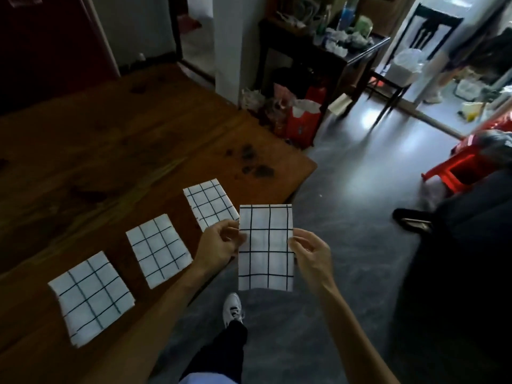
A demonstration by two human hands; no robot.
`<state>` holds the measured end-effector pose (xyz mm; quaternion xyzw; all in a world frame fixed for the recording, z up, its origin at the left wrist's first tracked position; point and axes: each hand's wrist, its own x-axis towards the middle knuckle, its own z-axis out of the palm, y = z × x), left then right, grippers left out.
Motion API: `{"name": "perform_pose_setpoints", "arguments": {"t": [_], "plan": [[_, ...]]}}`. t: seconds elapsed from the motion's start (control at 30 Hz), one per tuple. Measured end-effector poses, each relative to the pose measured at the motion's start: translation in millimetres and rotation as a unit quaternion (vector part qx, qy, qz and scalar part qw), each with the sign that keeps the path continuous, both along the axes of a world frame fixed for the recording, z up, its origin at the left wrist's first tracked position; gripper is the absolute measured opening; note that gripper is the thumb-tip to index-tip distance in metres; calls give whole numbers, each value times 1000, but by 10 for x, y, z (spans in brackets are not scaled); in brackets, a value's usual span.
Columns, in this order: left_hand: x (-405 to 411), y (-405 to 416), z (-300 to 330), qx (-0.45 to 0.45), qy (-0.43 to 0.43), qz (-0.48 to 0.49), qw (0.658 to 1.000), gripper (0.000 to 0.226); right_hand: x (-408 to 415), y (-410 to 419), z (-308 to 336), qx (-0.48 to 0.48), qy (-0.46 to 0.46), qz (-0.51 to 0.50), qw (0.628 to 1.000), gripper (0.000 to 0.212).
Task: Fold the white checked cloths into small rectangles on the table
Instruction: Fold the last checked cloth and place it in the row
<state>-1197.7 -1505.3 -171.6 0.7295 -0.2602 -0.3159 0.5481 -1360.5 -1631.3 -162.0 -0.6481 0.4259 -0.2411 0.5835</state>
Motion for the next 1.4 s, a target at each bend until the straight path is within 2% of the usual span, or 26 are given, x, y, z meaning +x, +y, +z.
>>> {"name": "perform_pose_setpoints", "arguments": {"t": [0.13,0.37,0.5,0.63,0.73,0.9,1.0,1.13,1.27,1.4], "plan": [[505,-515,-182,13,21,44,999,29,579,-583,-62,11,33,20,999,17],[1229,-1259,-216,42,21,111,993,26,1528,-1509,-148,6,85,58,995,22],[1483,-1557,-368,74,30,153,985,36,1981,-1982,-361,-3,131,105,986,26],[1690,-1848,-611,117,49,189,974,41,2389,-2403,-658,-26,165,178,970,27],[1769,-1996,-806,184,28,227,956,46,2646,-2646,-921,-78,194,256,944,24],[1625,-2105,-912,251,-9,294,922,36,2828,-2881,-1145,-109,203,337,913,40],[1398,-2106,-964,297,-34,270,915,37,2768,-2906,-1159,-157,189,384,890,36],[1113,-2093,-1050,336,-83,197,917,47,2544,-2847,-1194,-217,202,460,837,38],[929,-2073,-1129,363,-178,117,907,62,2298,-2765,-1215,-284,211,489,797,43],[858,-2103,-1180,379,-218,108,893,60,2145,-2727,-1247,-323,233,532,747,52]]}}
